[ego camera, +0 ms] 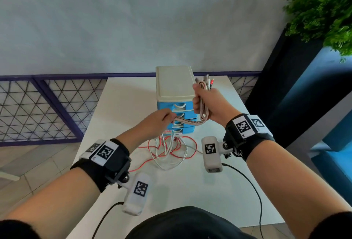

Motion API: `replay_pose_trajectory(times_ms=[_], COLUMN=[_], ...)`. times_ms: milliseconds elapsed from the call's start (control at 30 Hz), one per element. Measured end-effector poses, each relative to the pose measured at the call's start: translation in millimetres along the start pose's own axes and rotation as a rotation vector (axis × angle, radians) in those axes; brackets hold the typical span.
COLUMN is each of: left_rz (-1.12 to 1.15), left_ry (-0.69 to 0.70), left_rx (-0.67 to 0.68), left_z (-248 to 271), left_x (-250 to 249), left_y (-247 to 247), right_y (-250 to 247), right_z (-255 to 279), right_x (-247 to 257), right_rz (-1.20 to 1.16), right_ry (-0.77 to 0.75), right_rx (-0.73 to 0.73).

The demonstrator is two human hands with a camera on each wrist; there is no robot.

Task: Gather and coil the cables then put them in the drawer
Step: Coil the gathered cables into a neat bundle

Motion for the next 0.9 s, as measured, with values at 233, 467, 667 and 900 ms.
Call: replay_pose_trajectory(times_ms=[233,467,667,900], left_rz=[-0.003,0.088,0.089,0.367], left_ry=[0.168,0.227,-0.044,0.048], left_rx=[-0.284,-0.299,-0.072,0.555], left_z=[4,6,-11,14], left_x=[-27,-29,5,2], left_y=[-28,-32,-21,25], right_y=[30,48,42,21], right_z=[21,42,30,18], right_x=[-38,-60,-54,-43], right_rz=[0.174,0.122,0.200,0.243], right_ry=[0.287,0.472,0.355,0.251], right_rx=[0.343,0.526,0.441,0.331])
Point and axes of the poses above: each hand's wrist, its own z-axis away from the middle knuckle, its own y-axis out of the palm, x = y × z, the point moved 9 cm from there along -z, towards the middle knuckle, and after that the axes turned 12 degrees about -z, right-handed, at the moved point
